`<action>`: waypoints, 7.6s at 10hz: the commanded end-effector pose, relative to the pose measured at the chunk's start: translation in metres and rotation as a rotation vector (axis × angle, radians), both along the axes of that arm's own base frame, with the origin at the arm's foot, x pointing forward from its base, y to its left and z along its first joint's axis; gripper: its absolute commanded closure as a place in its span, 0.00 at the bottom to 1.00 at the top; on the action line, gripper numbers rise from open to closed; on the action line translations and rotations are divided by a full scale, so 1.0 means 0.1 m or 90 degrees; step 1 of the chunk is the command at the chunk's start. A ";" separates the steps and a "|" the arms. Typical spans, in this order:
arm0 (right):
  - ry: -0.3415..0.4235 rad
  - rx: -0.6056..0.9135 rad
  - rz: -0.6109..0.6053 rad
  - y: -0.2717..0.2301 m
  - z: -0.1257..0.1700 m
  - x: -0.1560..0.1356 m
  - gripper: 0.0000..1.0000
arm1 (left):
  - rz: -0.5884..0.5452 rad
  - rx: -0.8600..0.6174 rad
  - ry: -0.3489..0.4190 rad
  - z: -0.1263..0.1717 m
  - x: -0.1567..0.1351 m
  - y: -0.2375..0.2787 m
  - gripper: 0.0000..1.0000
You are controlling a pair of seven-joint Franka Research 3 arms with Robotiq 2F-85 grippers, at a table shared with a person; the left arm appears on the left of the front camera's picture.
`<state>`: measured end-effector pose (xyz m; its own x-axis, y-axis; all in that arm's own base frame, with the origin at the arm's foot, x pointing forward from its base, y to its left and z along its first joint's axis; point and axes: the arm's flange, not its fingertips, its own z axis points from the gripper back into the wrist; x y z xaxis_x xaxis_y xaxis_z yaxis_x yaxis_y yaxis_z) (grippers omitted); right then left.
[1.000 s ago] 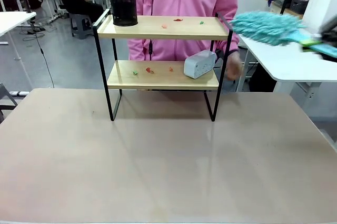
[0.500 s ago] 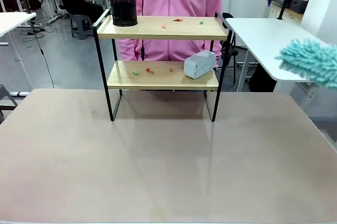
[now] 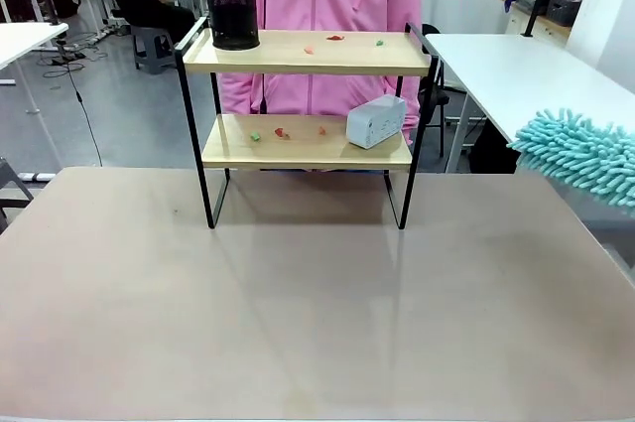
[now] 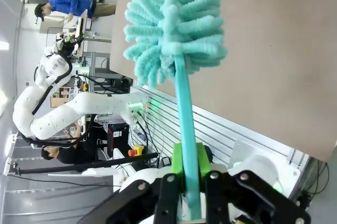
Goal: Clean the shelf.
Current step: Pick up the Duster from the human, then clean the specific tier of the Shelf with the Duster once objects are removed.
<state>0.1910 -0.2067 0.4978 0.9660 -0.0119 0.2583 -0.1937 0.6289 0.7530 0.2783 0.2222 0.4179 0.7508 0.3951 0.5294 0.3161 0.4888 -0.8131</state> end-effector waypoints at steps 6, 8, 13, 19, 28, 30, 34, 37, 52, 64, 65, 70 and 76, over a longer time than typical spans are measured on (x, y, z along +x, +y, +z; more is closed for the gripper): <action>-0.006 0.003 -0.014 -0.03 0.06 -0.01 0.95 | -0.003 -0.001 -0.019 0.00 0.01 0.00 0.00; -0.006 0.003 -0.014 -0.03 0.06 -0.01 0.95 | -0.003 -0.001 -0.019 0.00 0.01 0.00 0.00; -0.006 0.003 -0.014 -0.03 0.06 -0.01 0.95 | -0.003 -0.001 -0.019 0.00 0.01 0.00 0.00; -0.180 -0.131 -0.052 0.46 1.27 0.41 0.88 | -0.003 -0.001 -0.019 0.00 0.01 0.00 0.00; -0.265 -0.236 0.027 1.65 1.74 0.57 0.88 | -0.003 -0.001 -0.019 0.00 0.01 0.00 0.00; -0.274 -0.247 0.052 1.99 1.80 0.74 0.88 | -0.003 -0.001 -0.019 0.00 0.01 0.00 0.00; -0.261 -0.336 0.026 2.86 1.95 1.32 0.88 | -0.003 -0.001 -0.019 0.00 0.01 0.00 0.00; -0.243 -0.393 -0.025 3.41 2.08 1.41 0.88 | -0.003 -0.001 -0.019 0.00 0.01 0.00 0.00; -0.174 -0.454 -0.123 4.08 1.60 2.16 0.88 | -0.003 -0.001 -0.019 0.00 0.01 0.00 0.00; -0.148 -0.271 0.610 3.86 1.55 1.63 0.88 | -0.003 -0.001 -0.019 0.00 0.01 0.00 0.00; -0.141 -0.231 0.706 3.71 1.58 1.53 0.88 | -0.003 -0.001 -0.019 0.00 0.01 0.00 0.00; -0.134 -0.144 0.656 3.44 1.52 1.57 0.88 | -0.003 -0.001 -0.019 0.00 0.01 0.00 0.00; -0.264 0.086 0.305 1.42 1.62 0.96 0.88 | -0.003 -0.001 -0.019 0.00 0.01 0.00 0.00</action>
<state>0.3066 -0.0382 0.6786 0.6350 0.4996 0.5893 -0.7540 0.2346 0.6136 0.2777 0.2228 0.4181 0.7504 0.3955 0.5296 0.3161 0.4890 -0.8130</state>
